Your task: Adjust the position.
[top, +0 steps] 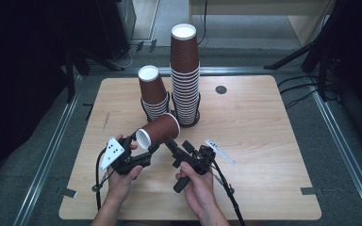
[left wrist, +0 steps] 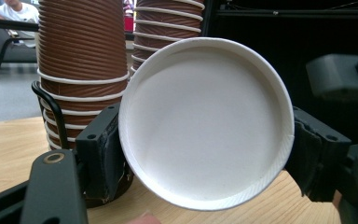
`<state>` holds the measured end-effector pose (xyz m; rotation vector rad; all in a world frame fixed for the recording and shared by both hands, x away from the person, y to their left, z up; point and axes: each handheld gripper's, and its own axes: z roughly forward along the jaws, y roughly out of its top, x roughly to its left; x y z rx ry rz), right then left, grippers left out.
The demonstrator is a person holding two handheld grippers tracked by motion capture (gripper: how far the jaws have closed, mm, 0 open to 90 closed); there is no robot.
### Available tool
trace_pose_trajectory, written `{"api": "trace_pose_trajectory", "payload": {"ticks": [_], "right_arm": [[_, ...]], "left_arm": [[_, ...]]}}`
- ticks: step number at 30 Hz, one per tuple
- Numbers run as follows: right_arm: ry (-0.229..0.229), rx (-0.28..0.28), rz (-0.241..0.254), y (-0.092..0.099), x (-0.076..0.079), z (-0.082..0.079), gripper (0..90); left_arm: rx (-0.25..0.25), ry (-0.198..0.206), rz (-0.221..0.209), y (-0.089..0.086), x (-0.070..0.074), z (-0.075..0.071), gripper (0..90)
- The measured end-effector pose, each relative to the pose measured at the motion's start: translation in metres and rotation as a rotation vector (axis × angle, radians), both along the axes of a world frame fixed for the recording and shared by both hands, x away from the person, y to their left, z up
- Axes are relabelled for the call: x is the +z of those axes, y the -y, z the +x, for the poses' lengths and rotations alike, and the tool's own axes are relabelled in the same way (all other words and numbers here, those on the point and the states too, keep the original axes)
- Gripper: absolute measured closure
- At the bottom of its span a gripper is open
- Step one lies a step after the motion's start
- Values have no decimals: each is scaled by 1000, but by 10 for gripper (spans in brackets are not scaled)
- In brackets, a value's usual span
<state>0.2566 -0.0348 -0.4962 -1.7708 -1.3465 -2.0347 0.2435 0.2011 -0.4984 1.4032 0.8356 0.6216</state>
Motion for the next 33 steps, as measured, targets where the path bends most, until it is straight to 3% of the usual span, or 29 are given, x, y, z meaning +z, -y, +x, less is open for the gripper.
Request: {"api": "trace_pose_trajectory", "payload": {"ticks": [5, 17, 33], "right_arm": [[-63, -3, 100, -2, -2, 5, 0], [-155, -5, 193, -7, -5, 12, 0], [-245, -11, 272, -14, -3, 21, 0]], "left_arm": [[0, 4, -1, -1, 0, 0, 232], [-2, 9, 5, 0, 0, -1, 232], [1, 17, -3, -1, 1, -1, 232]]}}
